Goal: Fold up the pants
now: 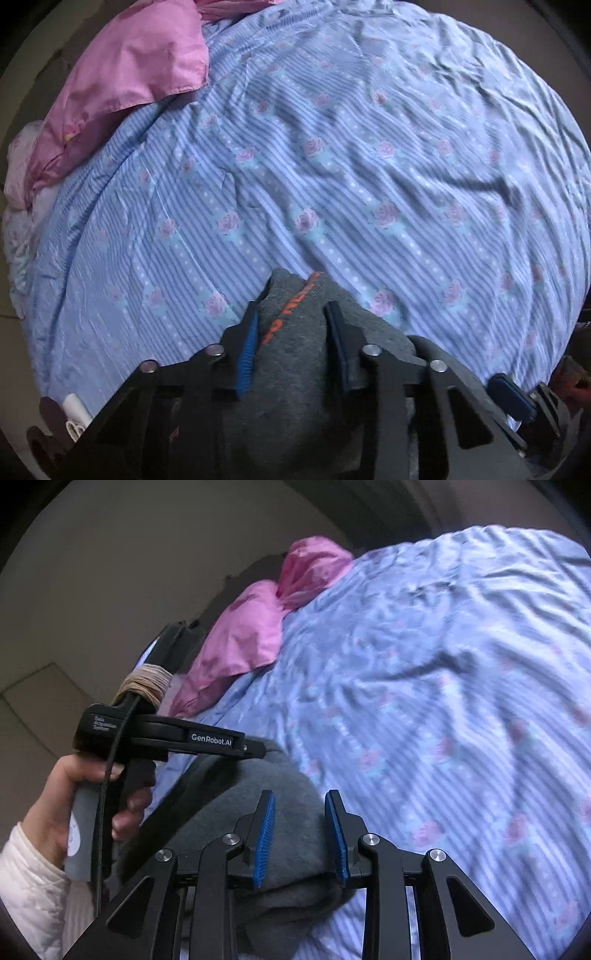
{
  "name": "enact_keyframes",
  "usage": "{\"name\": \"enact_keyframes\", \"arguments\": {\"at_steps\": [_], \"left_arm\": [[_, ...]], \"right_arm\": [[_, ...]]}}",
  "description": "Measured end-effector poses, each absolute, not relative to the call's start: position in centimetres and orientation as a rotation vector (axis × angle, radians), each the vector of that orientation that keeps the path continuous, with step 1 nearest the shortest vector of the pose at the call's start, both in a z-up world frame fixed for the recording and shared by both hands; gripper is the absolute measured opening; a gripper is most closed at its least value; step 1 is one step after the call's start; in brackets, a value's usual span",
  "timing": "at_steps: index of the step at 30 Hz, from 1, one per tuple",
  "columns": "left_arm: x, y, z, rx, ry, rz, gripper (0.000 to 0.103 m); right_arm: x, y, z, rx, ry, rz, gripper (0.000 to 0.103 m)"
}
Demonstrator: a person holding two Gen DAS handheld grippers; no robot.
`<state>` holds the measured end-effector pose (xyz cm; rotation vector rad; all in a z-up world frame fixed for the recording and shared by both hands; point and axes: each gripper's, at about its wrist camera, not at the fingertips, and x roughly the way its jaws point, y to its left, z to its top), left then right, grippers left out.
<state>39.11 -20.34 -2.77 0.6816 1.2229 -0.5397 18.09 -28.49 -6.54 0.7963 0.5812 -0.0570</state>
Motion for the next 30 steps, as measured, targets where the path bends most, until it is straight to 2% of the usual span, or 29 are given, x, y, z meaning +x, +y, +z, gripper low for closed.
{"name": "enact_keyframes", "arguments": {"at_steps": [5,10,12,15,18,22,30], "left_arm": [[37.6,-19.8,-2.1,0.673,1.161,-0.543,0.029],[37.6,-18.8,-1.3,0.616,1.137,-0.527,0.028],[37.7,-18.6,-0.8,0.585,1.123,-0.506,0.028],[38.1,-18.3,-0.1,0.518,1.119,-0.482,0.028],[38.5,-17.9,0.6,0.467,1.119,-0.472,0.028],[39.2,-17.4,1.2,0.397,1.128,-0.457,0.028],[40.6,-18.6,-2.0,0.476,1.103,-0.357,0.029]], "right_arm": [[19.5,-28.1,-7.4,0.747,0.64,-0.048,0.03],[20.7,-29.2,-8.7,0.824,0.67,0.017,0.029],[20.5,-29.5,-9.0,0.866,0.665,0.028,0.016],[19.7,-29.2,-8.2,0.861,0.634,0.011,0.01],[18.7,-27.8,-6.4,0.768,0.63,-0.035,0.007],[17.2,-28.1,-5.5,0.796,0.649,-0.084,0.005],[15.8,-27.0,-6.5,0.633,0.753,-0.222,0.0]]}}
